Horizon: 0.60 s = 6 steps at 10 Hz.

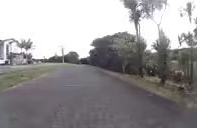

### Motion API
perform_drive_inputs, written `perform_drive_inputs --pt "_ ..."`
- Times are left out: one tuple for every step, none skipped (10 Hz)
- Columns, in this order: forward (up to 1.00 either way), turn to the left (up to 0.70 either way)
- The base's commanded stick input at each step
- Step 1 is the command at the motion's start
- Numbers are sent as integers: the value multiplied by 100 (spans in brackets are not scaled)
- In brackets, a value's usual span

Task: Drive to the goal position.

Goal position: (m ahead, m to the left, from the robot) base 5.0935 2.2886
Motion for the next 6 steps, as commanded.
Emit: perform_drive_inputs --pt "70 0" --pt "70 0" --pt "70 0" --pt "70 0" --pt "70 0" --pt "70 0"
